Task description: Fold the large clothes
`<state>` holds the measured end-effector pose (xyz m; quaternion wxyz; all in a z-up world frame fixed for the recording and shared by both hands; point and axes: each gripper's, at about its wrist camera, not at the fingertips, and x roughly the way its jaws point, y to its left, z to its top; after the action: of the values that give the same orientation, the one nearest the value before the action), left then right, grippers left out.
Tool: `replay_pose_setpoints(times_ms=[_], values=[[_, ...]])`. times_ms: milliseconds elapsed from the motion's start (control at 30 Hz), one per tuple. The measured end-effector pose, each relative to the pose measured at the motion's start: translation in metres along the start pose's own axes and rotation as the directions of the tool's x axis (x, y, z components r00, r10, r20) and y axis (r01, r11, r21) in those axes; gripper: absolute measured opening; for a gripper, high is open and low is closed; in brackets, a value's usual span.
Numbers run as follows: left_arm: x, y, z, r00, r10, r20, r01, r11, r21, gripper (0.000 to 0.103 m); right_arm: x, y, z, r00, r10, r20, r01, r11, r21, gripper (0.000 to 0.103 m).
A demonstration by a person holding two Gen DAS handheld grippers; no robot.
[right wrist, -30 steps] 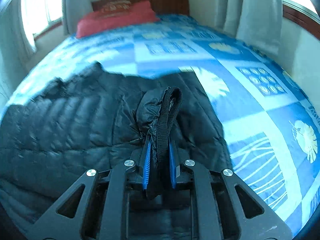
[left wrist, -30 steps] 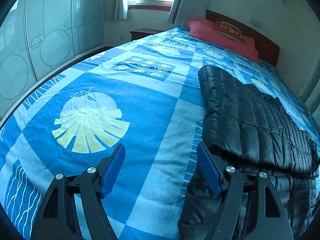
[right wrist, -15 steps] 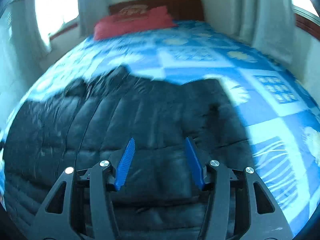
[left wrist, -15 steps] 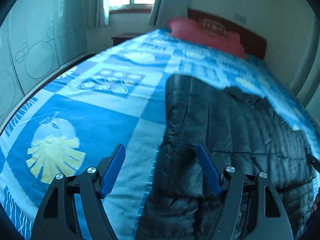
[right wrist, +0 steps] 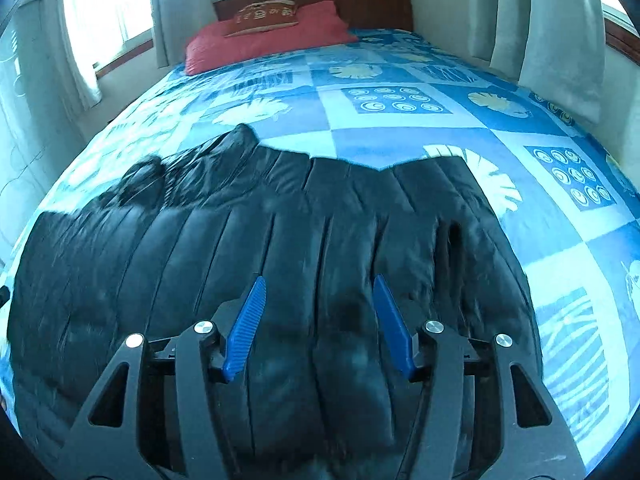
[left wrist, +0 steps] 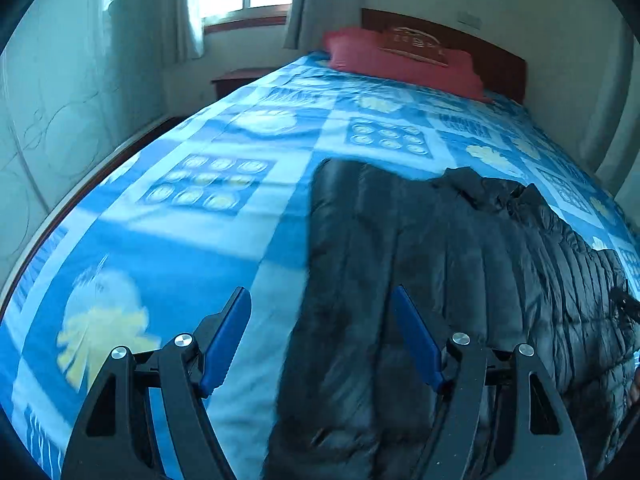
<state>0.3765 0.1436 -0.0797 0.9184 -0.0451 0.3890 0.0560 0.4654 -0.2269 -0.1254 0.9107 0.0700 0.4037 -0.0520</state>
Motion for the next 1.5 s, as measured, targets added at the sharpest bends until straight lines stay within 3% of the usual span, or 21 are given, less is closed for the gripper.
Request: replay_pose_setpoints(times_ms=[100,133,200,267,367,467,600,667,833,1000,1100,1267,1500], values=[[0.034,-0.004,0.002,0.997,0.055,-0.059,-0.053,0.998,0.028,0.075,0.026,0.003,0.001,0.999,-0.017,-0.047,0.017,1.000,-0.009,0.063],[0.053,-0.003,-0.002,0.991,0.071,-0.116,-0.067,0.997,0.033,0.075,0.035,0.005,-0.001,0.998,-0.026,-0.059,0.024,0.999,-0.032,0.063],[0.062,0.003,-0.005,0.987,0.036,-0.159,-0.039,0.999,-0.015,0.075,0.035,0.008,0.002,0.998,-0.035,-0.053,0.032,0.998,-0.054,0.064],[0.049,0.002,0.001,0.987,0.044,-0.157,-0.049,0.999,-0.024,0.073,0.027,0.009,0.008,0.999,-0.024,-0.041,0.022,0.999,-0.046,0.064],[0.020,0.002,0.014,0.998,0.004,-0.065,-0.007,0.999,-0.051,0.073,0.014,0.017,0.020,1.000,0.006,0.021,-0.005,0.999,-0.049,0.064],[0.017,-0.003,0.029,1.000,-0.006,0.007,0.006,0.998,-0.060,0.073,0.026,0.024,0.024,0.999,0.037,-0.002,-0.037,0.998,-0.050,0.064],[0.055,0.000,0.031,0.996,0.060,-0.070,-0.064,0.997,-0.054,0.074,0.050,0.033,0.017,1.000,0.001,-0.028,-0.004,0.997,-0.082,0.065],[0.078,0.005,0.022,0.989,0.037,-0.142,-0.047,0.997,-0.065,0.075,0.057,0.032,0.014,1.000,0.002,-0.022,-0.003,0.996,-0.087,0.066],[0.080,0.005,0.017,0.989,0.050,-0.138,-0.058,0.997,-0.053,0.077,0.052,0.035,0.014,1.000,-0.013,0.000,0.013,0.995,-0.103,0.068],[0.051,0.009,0.011,0.988,0.058,-0.141,-0.062,0.998,-0.024,0.076,0.012,0.026,0.002,1.000,0.007,0.024,-0.006,0.998,-0.060,0.069],[0.024,0.015,-0.005,0.991,0.022,-0.128,-0.027,0.999,-0.034,0.076,-0.021,0.016,-0.018,0.999,0.013,0.033,-0.012,0.998,-0.056,0.069],[-0.035,0.030,-0.060,0.988,-0.062,-0.138,0.054,0.997,-0.062,0.076,-0.079,-0.013,-0.063,1.000,-0.016,0.020,0.017,0.998,-0.062,0.070],[-0.103,0.059,-0.148,0.969,-0.136,-0.205,0.114,0.986,-0.119,0.076,-0.161,-0.072,-0.152,0.988,-0.150,-0.028,0.149,0.988,-0.050,0.072]])
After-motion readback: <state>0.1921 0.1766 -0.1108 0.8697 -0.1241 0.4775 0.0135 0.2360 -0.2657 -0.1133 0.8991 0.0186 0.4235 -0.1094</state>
